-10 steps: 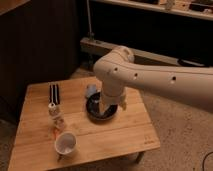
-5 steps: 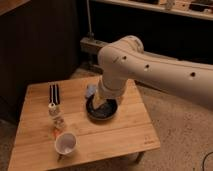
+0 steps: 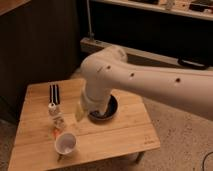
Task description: Pick up the ceramic cup
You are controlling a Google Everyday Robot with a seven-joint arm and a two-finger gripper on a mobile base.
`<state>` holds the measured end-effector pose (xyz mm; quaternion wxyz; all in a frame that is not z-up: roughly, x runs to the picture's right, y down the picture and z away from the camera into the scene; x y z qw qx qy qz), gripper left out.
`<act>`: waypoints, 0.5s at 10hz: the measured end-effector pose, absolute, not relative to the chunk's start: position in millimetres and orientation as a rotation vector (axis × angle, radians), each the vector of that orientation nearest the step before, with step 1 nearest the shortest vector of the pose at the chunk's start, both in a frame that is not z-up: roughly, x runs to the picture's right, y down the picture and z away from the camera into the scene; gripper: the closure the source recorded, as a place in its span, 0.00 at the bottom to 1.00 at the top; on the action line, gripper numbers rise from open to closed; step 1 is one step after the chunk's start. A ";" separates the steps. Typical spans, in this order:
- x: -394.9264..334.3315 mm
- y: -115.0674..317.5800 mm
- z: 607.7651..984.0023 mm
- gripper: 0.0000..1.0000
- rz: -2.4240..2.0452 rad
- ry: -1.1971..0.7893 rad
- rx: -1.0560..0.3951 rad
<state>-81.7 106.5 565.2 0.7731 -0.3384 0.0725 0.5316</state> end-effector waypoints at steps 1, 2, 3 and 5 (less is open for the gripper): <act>-93.4 116.4 570.1 0.35 1.127 0.154 -0.739; -109.3 130.4 581.0 0.35 1.093 0.153 -0.748; -118.8 140.3 591.7 0.35 1.071 0.156 -0.752; -132.6 153.9 605.9 0.35 1.043 0.160 -0.764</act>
